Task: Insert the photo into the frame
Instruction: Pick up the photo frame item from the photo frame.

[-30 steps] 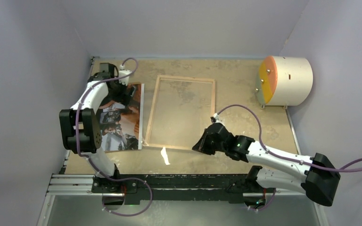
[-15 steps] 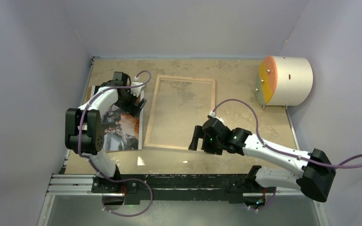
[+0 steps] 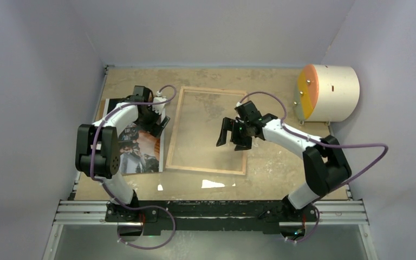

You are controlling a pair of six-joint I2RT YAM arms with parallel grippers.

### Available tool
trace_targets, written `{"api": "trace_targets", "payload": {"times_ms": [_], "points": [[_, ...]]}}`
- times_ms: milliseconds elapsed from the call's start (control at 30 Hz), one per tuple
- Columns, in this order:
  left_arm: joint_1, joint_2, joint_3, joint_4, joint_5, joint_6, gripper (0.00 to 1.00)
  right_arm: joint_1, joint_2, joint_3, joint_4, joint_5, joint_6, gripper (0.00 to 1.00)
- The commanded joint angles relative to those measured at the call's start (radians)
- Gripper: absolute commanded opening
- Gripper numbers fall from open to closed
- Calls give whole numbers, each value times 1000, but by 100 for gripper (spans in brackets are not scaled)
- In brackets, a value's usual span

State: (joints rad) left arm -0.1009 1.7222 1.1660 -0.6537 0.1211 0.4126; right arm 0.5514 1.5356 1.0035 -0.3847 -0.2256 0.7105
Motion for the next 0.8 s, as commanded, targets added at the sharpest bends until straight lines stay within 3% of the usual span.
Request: {"api": "trace_targets", "payload": {"times_ms": [0,567,767], "points": [[-8,-16,-25,40,-18,22,97,-42,41,42,21,-130,-94,92],[-26,-7,-67,74,-28,15,97,-71,197,-91,212,-220,-103,91],[-31,4,-76,75,-23,15,97,-71,222,-143,367,-348,-39,88]]}}
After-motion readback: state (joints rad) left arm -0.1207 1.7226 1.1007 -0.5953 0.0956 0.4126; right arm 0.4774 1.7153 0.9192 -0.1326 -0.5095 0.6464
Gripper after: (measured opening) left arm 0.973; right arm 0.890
